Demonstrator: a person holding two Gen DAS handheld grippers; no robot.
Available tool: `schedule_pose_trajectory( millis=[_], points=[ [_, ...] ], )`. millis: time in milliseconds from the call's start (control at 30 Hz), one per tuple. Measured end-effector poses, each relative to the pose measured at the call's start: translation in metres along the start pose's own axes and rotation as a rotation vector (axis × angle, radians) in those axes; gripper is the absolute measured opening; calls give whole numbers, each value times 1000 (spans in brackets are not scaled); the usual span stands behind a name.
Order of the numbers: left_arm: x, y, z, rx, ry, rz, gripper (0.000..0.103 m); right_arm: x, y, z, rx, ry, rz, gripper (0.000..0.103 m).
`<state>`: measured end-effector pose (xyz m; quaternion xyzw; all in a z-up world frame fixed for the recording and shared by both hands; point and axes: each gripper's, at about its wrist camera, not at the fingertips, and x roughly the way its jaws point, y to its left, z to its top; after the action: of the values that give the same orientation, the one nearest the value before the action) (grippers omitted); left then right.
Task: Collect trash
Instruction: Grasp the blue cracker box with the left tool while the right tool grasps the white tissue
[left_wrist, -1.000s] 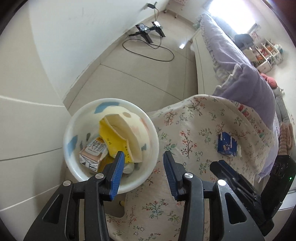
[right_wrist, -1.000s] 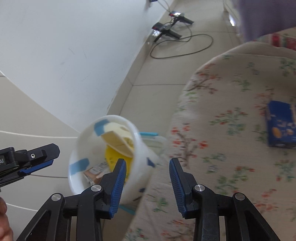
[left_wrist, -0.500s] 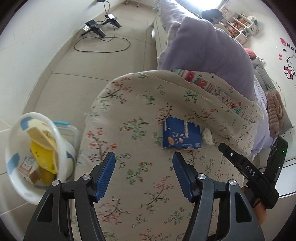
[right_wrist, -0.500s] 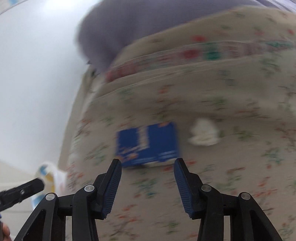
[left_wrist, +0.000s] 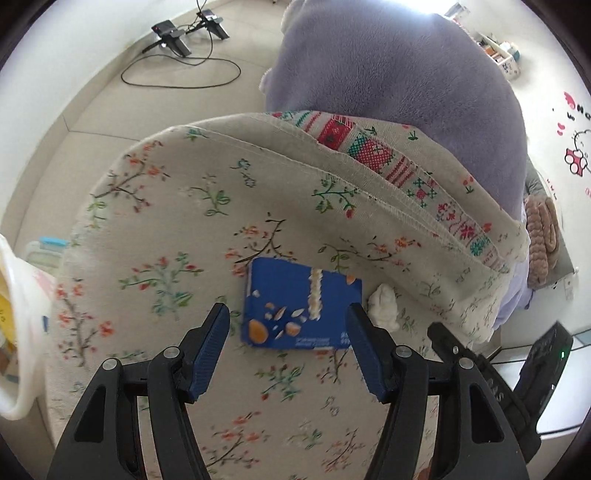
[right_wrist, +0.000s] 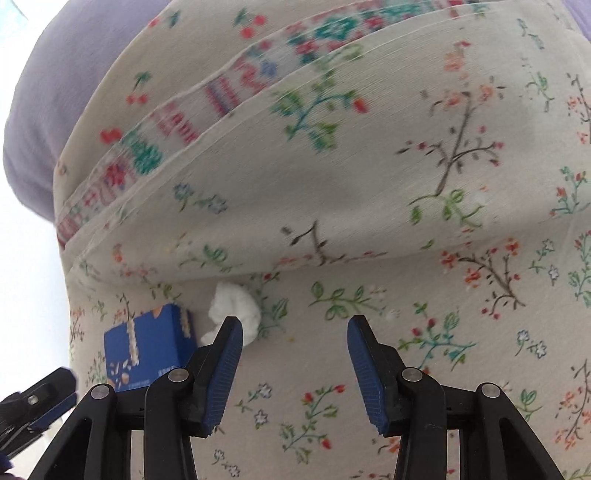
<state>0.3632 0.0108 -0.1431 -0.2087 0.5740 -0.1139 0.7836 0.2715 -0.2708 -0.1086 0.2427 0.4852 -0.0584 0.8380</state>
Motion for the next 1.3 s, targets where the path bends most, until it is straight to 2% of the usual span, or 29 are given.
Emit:
schedule_pose_trajectory(
  millis=[200,400,467,533,567,600,667,700,800,967,1000,1167,1300],
  points=[
    [24,2,5,-112,22,-33,72,-6,-19,7,27,-13,14,52],
    [34,7,12,-186,-14,-19,73,-8,-19,4,12,12,44,52],
    [37,-6,11,-118,-24,13,75,-6,-19,1,11,17,62,52],
    [44,-25,5,4,-8,62,75,-5,-20,1,4,19,66,53],
    [46,-33,1,66,-11,112,70,-4,-20,2,-5,19,62,54],
    [47,-39,-2,110,-25,149,58,-3,-20,2,-14,18,58,54],
    [49,-41,-3,125,-23,137,36,-2,-21,3,-18,17,56,56],
    [49,-38,-1,109,-4,110,29,-1,-24,4,-12,21,63,56],
    [46,-35,2,116,2,96,22,5,-30,4,1,39,83,56],
    [32,-31,-1,120,14,50,12,15,-24,3,-49,50,92,56],
    [19,-23,0,126,9,40,0,17,-21,4,-59,48,88,56],
    [-2,-21,-7,158,-20,42,0,19,-5,5,-122,33,74,56],
    [-3,-16,-15,127,16,-55,0,27,4,5,-146,25,57,56]
  ],
)
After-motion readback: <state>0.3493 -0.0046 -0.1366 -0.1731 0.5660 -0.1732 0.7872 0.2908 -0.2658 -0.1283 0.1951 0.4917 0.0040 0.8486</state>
